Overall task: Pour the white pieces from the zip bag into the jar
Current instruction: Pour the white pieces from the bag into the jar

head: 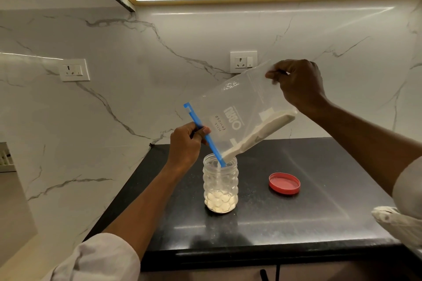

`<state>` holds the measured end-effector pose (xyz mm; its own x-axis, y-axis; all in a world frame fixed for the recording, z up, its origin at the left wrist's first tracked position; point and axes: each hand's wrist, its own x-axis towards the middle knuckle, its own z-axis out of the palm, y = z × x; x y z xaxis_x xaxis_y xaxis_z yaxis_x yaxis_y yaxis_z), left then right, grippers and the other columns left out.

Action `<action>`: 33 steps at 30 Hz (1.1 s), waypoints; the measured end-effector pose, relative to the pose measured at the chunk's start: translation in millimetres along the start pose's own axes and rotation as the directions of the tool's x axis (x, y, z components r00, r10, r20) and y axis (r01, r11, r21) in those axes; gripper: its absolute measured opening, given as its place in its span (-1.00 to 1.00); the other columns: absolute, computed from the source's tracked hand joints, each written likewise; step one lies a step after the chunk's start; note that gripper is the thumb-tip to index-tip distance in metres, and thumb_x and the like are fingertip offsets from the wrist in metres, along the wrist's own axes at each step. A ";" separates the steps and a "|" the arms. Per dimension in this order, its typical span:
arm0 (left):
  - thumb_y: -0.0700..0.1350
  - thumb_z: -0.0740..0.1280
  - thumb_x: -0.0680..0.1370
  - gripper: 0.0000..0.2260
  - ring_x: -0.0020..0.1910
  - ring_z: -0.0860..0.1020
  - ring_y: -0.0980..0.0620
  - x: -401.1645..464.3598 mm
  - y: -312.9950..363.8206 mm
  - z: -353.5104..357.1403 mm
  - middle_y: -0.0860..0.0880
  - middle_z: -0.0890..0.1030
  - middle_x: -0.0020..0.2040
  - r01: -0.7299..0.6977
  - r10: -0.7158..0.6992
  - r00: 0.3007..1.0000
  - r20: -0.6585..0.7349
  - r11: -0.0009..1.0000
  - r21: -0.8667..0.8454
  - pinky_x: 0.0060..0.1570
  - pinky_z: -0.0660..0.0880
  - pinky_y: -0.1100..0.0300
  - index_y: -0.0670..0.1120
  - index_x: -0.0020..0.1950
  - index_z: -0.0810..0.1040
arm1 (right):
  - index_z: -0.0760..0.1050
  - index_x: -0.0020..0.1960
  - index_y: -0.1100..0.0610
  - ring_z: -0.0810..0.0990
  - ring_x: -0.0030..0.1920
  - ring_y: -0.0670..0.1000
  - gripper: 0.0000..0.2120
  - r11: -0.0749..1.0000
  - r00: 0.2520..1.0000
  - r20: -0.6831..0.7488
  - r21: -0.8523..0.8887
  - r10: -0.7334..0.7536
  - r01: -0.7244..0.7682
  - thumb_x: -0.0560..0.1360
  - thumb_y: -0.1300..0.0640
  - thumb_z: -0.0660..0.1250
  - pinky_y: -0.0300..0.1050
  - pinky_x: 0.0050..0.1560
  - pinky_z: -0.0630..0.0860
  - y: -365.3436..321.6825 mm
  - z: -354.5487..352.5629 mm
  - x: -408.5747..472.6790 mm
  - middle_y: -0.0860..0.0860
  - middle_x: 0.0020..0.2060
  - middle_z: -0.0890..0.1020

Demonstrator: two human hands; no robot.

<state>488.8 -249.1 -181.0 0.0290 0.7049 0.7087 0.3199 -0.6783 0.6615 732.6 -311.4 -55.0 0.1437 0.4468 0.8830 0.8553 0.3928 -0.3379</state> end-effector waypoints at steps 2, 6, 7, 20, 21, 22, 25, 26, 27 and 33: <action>-0.12 0.39 0.55 -0.80 -0.27 0.62 0.18 1.7 0.9 -0.3 -0.01 0.64 -0.07 -0.004 0.004 1.000 0.004 1.000 -0.008 -0.23 0.56 0.42 -0.21 0.10 0.62 | 0.70 -0.04 0.06 0.65 -0.14 -0.01 -0.87 1.000 0.999 -0.038 0.009 -0.003 0.004 0.53 0.11 0.36 0.02 0.00 0.59 0.0 0.0 -0.2 -0.08 -0.22 0.69; -0.13 0.39 0.55 -0.79 -0.25 0.62 0.16 2.1 0.9 -0.6 -0.04 0.65 -0.03 0.006 -0.006 1.000 0.003 1.000 -0.011 -0.22 0.58 0.40 -0.23 0.12 0.62 | 0.69 -0.03 0.06 0.65 -0.13 0.00 -0.87 1.000 1.000 -0.022 0.015 0.001 -0.001 0.53 0.13 0.36 0.04 0.02 0.59 -1.3 1.8 -0.7 -0.06 -0.20 0.70; -0.13 0.39 0.55 -0.79 -0.25 0.62 0.16 2.5 0.5 -0.9 -0.04 0.65 -0.03 0.013 -0.013 1.000 0.001 1.000 -0.015 -0.22 0.58 0.39 -0.22 0.11 0.62 | 0.70 -0.04 0.05 0.65 -0.13 0.00 -0.87 1.000 0.999 -0.035 0.017 0.003 -0.003 0.54 0.13 0.36 0.03 0.01 0.59 -0.8 1.9 -0.4 -0.07 -0.20 0.70; -0.15 0.39 0.55 -0.82 -0.26 0.62 0.17 1.7 0.9 -3.1 -0.03 0.64 -0.09 0.028 -0.028 1.000 -0.005 0.999 -0.016 -0.24 0.55 0.43 -0.23 0.07 0.63 | 0.70 -0.01 0.06 0.64 -0.15 -0.03 -0.87 1.000 1.000 -0.015 -0.013 0.011 -0.011 0.54 0.11 0.37 -0.07 -0.01 0.59 3.3 3.6 -0.5 -0.05 -0.19 0.71; -0.15 0.39 0.55 -0.83 -0.27 0.61 0.19 1.4 0.8 -3.0 -0.03 0.65 -0.11 0.027 -0.027 1.000 -0.003 0.999 -0.016 -0.24 0.55 0.43 -0.22 0.06 0.63 | 0.70 -0.02 0.06 0.65 -0.15 -0.02 -0.87 1.000 1.000 -0.023 -0.005 0.016 -0.016 0.54 0.13 0.37 -0.06 0.00 0.60 3.4 3.1 -0.5 -0.06 -0.20 0.71; -0.15 0.40 0.55 -0.84 -0.27 0.61 0.19 0.9 0.8 -2.9 -0.03 0.65 -0.11 0.027 -0.027 1.000 -0.002 1.000 -0.010 -0.25 0.55 0.43 -0.22 0.06 0.63 | 0.69 -0.02 0.06 0.65 -0.15 -0.01 -0.87 1.000 1.000 -0.007 -0.004 0.014 -0.014 0.54 0.12 0.37 -0.05 0.00 0.60 2.9 2.7 -0.7 -0.05 -0.20 0.71; -0.15 0.40 0.56 -0.86 -0.28 0.62 0.19 1.2 0.1 -3.3 -0.05 0.67 -0.10 0.043 -0.043 0.999 -0.009 0.999 -0.017 -0.28 0.54 0.41 -0.21 0.04 0.64 | 0.69 -0.02 0.07 0.65 -0.17 -0.01 -0.87 1.000 1.000 0.006 -0.023 -0.009 0.009 0.53 0.10 0.37 -0.05 -0.04 0.59 2.2 2.3 -1.6 -0.03 -0.18 0.72; -0.15 0.40 0.56 -0.87 -0.28 0.62 0.20 1.8 -0.1 -3.2 -0.05 0.67 -0.11 0.045 -0.045 0.999 -0.007 0.999 -0.024 -0.27 0.55 0.41 -0.20 0.03 0.65 | 0.69 -0.02 0.06 0.64 -0.16 -0.01 -0.86 1.000 1.000 -0.017 -0.017 -0.011 0.011 0.54 0.11 0.36 -0.03 -0.03 0.60 2.6 2.0 -1.6 -0.04 -0.16 0.72; -0.15 0.40 0.56 -0.87 -0.28 0.62 0.21 2.1 0.3 -2.8 -0.04 0.67 -0.12 0.043 -0.043 0.999 -0.001 0.999 -0.025 -0.27 0.55 0.40 -0.19 0.02 0.64 | 0.69 -0.01 0.07 0.64 -0.14 0.00 -0.86 1.000 1.000 -0.028 -0.010 -0.009 0.009 0.54 0.11 0.35 -0.01 -0.02 0.60 2.6 1.6 -1.3 -0.03 -0.15 0.72; -0.13 0.40 0.55 -0.88 -0.24 0.64 0.11 2.9 1.1 -2.0 -0.07 0.68 -0.13 0.042 -0.042 0.999 0.006 0.999 -0.024 -0.18 0.61 0.28 -0.17 0.01 0.64 | 0.69 -0.01 0.06 0.65 -0.13 0.01 -0.86 1.000 1.000 -0.022 -0.005 -0.002 0.002 0.54 0.11 0.35 0.03 0.01 0.60 1.4 0.3 0.5 -0.03 -0.18 0.72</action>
<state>487.3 -248.3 -177.7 0.0213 0.7341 0.6787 0.2981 -0.6526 0.6966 733.8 -310.3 -55.2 0.1533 0.4280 0.8907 0.8578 0.3898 -0.3350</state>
